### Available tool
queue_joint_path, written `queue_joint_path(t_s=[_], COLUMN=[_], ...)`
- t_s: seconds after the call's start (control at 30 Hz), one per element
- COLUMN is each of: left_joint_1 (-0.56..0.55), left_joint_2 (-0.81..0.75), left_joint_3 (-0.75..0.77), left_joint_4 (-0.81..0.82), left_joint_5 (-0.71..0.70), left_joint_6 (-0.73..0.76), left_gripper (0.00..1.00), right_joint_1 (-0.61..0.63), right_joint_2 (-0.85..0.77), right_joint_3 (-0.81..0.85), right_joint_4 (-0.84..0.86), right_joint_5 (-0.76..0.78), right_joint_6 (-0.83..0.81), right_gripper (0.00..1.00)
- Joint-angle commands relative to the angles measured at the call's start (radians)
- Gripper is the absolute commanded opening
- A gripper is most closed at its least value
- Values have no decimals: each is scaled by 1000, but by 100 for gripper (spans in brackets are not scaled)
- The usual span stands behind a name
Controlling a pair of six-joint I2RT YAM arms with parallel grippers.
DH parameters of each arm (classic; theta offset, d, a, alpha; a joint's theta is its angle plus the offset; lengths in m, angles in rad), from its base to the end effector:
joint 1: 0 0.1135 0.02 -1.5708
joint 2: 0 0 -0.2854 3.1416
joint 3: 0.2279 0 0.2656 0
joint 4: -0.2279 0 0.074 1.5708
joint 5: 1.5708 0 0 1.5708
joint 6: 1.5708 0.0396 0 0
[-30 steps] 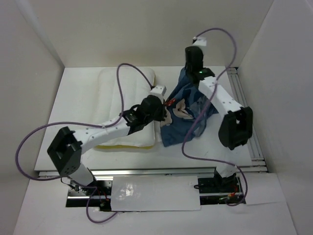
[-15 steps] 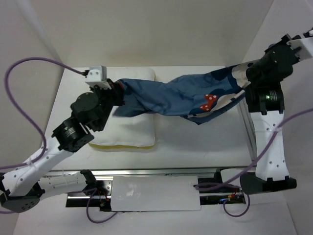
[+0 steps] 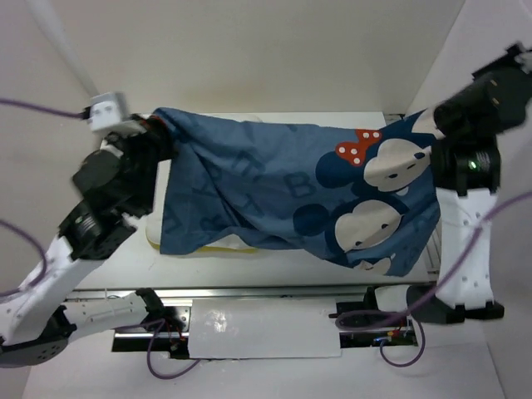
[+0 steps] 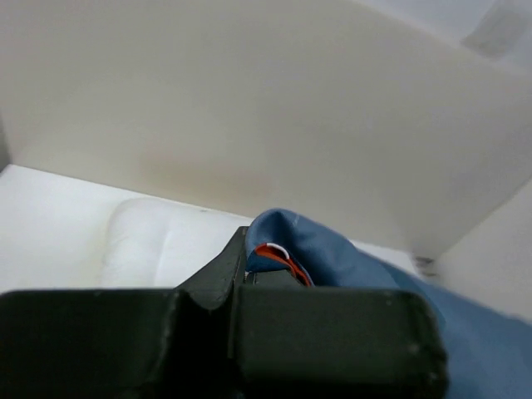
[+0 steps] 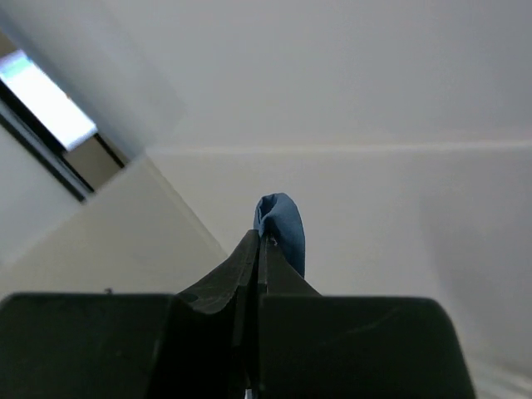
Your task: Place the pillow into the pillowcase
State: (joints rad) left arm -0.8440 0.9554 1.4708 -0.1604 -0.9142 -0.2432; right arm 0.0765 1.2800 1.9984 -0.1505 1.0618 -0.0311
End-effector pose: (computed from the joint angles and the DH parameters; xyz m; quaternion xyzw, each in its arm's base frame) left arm 0.1184 -0.0859 0.5604 -0.1944 0.5968 -0.1652 0.7608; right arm 0.1743 -0.0213 0.6526 0.4210 0.4378 -0.2262 0.7615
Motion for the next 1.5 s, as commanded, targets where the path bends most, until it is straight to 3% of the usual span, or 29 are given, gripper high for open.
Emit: queue_joint_path(t_s=[0.0, 0.1, 0.27, 0.33, 0.37, 0.43, 0.5, 0.53, 0.57, 0.6, 0.63, 0.73, 0.83, 0.97, 1.1, 1.2, 1.33, 1.47], left_joint_1=[121, 300, 447, 499, 514, 560, 582, 582, 582, 582, 582, 582, 537, 467, 308, 212, 74, 51], left_joint_2=[190, 342, 638, 787, 834, 953, 982, 968, 948, 924, 893, 745, 533, 292, 105, 92, 114, 175], left_joint_3=[12, -16, 20, 119, 169, 335, 390, 390, 367, 341, 274, 162, -83, -280, -488, -549, -628, -638], left_joint_4=[-149, -197, -186, -211, -244, -345, -422, -433, -433, -433, -424, -424, -435, -435, -300, -216, -134, -88], left_joint_5=[42, 252, 372, 428, 443, 495, 521, 522, 522, 512, 512, 502, 489, 492, 715, 768, 616, 542], left_joint_6=[-138, -241, -242, -242, -242, -258, -258, -258, -258, -249, -249, -289, -330, -372, -224, -147, -42, -5], left_gripper=[0, 0, 0, 3, 26, 48, 75, 90, 100, 100, 100, 100, 100, 100, 100, 100, 100, 100], right_joint_1=[12, 12, 12, 12, 12, 3, -6, -6, -15, -15, -24, -34, -43, -52, -72, -109, -123, -132], right_joint_2=[256, 446, 753, 917, 967, 1057, 1058, 995, 955, 915, 832, 715, 532, 383, 163, 63, -138, -307], right_joint_3=[-58, -81, 23, 112, 222, 307, 303, 265, 161, 108, 59, -85, -234, -442, -762, -949, -1096, -1216], right_joint_4=[-200, -279, -300, -345, -372, -421, -431, -387, -359, -339, -322, -331, -389, -449, -440, -385, -443, -512], right_joint_5=[-89, -150, -223, -246, -246, -256, -275, -302, -324, -344, -383, -436, -468, -493, -592, -712, -755, -764], right_joint_6=[97, 180, 214, 214, 214, 226, 226, 217, 217, 217, 217, 259, 335, 474, 651, 684, 735, 769], right_gripper=[0, 0, 0, 0, 0, 1, 15, 52, 75, 91, 100, 100, 100, 100, 100, 100, 100, 100])
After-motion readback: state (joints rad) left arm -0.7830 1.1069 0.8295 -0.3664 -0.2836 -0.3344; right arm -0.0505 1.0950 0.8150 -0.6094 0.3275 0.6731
